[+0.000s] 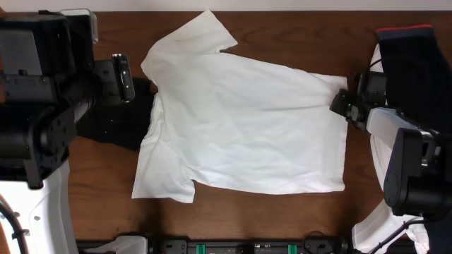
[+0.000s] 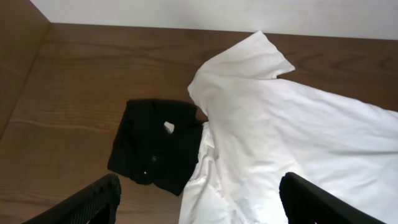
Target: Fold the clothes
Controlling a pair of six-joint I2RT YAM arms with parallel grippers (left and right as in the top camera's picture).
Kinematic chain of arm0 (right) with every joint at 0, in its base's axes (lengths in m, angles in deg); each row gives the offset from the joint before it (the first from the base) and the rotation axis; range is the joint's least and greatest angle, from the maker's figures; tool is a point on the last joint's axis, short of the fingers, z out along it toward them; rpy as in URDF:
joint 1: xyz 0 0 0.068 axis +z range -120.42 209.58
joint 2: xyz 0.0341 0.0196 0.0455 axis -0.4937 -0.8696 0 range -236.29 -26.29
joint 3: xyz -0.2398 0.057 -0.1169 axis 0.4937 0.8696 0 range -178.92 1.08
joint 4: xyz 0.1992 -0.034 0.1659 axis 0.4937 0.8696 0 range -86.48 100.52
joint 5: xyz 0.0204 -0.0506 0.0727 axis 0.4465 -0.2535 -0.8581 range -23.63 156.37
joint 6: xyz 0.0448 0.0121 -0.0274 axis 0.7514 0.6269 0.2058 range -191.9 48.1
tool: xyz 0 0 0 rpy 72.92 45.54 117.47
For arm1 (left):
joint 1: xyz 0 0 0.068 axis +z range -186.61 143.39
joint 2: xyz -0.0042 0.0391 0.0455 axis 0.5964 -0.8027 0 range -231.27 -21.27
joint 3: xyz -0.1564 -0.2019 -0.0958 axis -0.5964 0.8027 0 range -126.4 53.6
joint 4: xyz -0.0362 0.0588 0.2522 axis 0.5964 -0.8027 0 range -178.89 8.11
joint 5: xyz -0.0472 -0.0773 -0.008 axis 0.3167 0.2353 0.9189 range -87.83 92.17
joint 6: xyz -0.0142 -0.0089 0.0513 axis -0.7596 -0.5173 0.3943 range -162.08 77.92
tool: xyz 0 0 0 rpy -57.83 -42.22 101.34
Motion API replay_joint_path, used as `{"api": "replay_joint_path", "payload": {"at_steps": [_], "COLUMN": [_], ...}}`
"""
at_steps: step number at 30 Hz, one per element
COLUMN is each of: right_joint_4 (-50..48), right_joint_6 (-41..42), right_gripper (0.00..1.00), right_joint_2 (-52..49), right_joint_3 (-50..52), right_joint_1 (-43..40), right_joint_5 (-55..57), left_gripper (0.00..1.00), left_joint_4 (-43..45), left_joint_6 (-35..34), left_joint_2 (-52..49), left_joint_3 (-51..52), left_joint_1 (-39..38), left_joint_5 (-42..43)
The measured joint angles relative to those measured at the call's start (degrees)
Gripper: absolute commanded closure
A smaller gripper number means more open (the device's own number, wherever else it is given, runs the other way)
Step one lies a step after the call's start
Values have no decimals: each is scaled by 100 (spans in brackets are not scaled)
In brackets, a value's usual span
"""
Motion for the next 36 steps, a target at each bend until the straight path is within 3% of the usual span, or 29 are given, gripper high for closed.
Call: {"api": "replay_joint_path", "payload": {"at_steps": [5,11,14,25,29,36], "right_joint_4": [-48,-310,11,1899,3010,4415], "right_joint_6": [-31,-348,-468,-691,-647,-426], "right_gripper": [99,98,89,57,48,43], "right_joint_2": [-179,-203,-201,415,1010,1141], "right_joint_3": [-310,-894,-1182,-1362,-1427,-1370], "right_joint_1": [-555,-944,-935,-935,-933,-920], "right_joint_5": [243,-361,-833,-2236,-2044,-1244], "left_gripper": [16,16,16,16,17,17], "left_joint_4": [2,7,7,-249,-568,-815], "left_joint_6": [0,0,-2,0,48,166], "left_joint_2": [0,0,0,-4,-79,-457], "left_joint_3": [0,0,0,0,0,0], "left_joint_1": [0,0,0,0,-22,-568], "left_joint_5": [2,2,2,138,525,901]}}
